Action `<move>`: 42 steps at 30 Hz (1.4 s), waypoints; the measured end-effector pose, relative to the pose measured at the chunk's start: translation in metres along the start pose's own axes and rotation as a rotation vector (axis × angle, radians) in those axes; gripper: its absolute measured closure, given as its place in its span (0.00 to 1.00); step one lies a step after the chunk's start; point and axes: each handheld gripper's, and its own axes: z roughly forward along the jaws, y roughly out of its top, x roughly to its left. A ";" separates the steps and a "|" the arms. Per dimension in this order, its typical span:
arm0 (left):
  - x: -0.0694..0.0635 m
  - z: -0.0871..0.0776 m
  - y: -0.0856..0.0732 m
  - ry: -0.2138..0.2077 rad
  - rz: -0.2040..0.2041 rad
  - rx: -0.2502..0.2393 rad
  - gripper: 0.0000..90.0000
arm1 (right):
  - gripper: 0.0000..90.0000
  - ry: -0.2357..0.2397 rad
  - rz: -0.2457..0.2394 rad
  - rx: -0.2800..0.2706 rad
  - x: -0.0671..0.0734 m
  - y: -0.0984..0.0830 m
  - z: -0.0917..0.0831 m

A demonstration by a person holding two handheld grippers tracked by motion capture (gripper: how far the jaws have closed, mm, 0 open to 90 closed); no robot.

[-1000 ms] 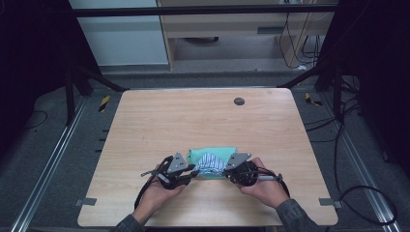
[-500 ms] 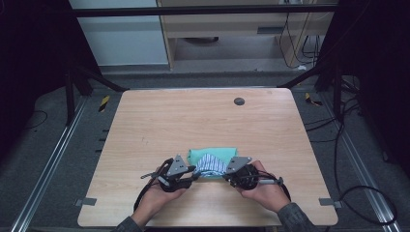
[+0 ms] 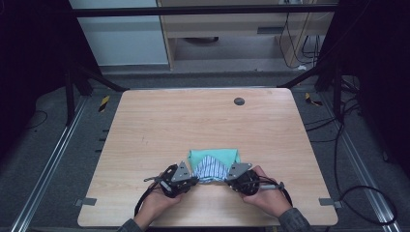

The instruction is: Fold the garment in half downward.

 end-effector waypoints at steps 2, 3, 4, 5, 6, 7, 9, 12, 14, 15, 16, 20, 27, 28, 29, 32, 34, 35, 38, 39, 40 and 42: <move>-0.002 0.000 0.000 -0.004 0.009 0.008 0.98 | 1.00 0.002 -0.003 0.010 0.001 -0.001 0.000; -0.003 0.000 0.000 -0.004 0.025 0.020 0.98 | 1.00 0.003 -0.004 0.012 0.001 -0.001 0.000; -0.003 0.000 0.000 -0.004 0.025 0.020 0.98 | 1.00 0.003 -0.004 0.012 0.001 -0.001 0.000; -0.005 -0.001 0.000 -0.003 0.044 0.034 0.98 | 1.00 0.005 -0.016 0.021 0.001 -0.001 0.000; -0.005 -0.001 0.000 -0.006 0.051 0.038 0.98 | 1.00 0.004 -0.015 0.022 0.002 -0.001 0.000; -0.005 -0.002 0.000 -0.006 0.049 0.039 0.99 | 1.00 0.003 -0.017 0.025 0.002 -0.001 0.000; -0.005 -0.001 -0.001 -0.012 0.040 0.038 0.99 | 1.00 0.006 -0.021 0.028 0.003 -0.002 0.000; -0.005 -0.001 -0.001 -0.008 0.035 0.034 0.99 | 1.00 0.005 -0.017 0.028 0.003 -0.003 0.001; -0.006 -0.002 -0.001 -0.011 0.027 0.035 0.96 | 0.99 0.017 -0.006 0.023 0.003 -0.003 0.000; -0.007 -0.005 -0.002 -0.001 0.011 0.024 0.96 | 0.96 0.019 0.001 0.018 0.003 -0.003 -0.001; -0.007 -0.007 -0.003 0.011 -0.010 0.009 0.87 | 0.89 0.009 0.009 -0.001 0.004 -0.004 -0.004; 0.002 -0.025 -0.013 0.057 -0.109 -0.036 0.55 | 0.59 -0.023 0.094 -0.051 0.002 -0.014 -0.022; 0.030 -0.041 -0.026 0.155 -0.214 -0.048 0.28 | 0.28 -0.130 0.220 -0.049 -0.018 -0.039 -0.034; 0.030 -0.041 -0.026 0.155 -0.214 -0.048 0.25 | 0.25 -0.139 0.231 -0.046 -0.020 -0.041 -0.034; 0.038 -0.042 -0.031 0.191 -0.237 -0.035 0.22 | 0.22 -0.158 0.252 -0.046 -0.024 -0.044 -0.035; 0.047 -0.043 -0.036 0.206 -0.276 -0.026 0.17 | 0.17 -0.187 0.294 -0.045 -0.031 -0.049 -0.035; 0.051 -0.044 -0.037 0.214 -0.289 -0.023 0.16 | 0.14 -0.194 0.320 -0.053 -0.037 -0.051 -0.035; 0.054 -0.045 -0.037 0.219 -0.292 -0.024 0.15 | 0.13 -0.204 0.326 -0.057 -0.040 -0.051 -0.034; 0.061 -0.047 -0.037 0.228 -0.303 -0.024 0.12 | 0.08 -0.210 0.379 -0.049 -0.049 -0.053 -0.031; 0.064 -0.047 -0.037 0.230 -0.305 -0.022 0.12 | 0.08 -0.212 0.392 -0.050 -0.052 -0.054 -0.030; 0.064 -0.047 -0.037 0.230 -0.305 -0.022 0.12 | 0.08 -0.212 0.392 -0.050 -0.052 -0.054 -0.030; 0.073 -0.046 -0.036 0.234 -0.309 -0.009 0.10 | 0.08 -0.217 0.411 -0.043 -0.060 -0.055 -0.027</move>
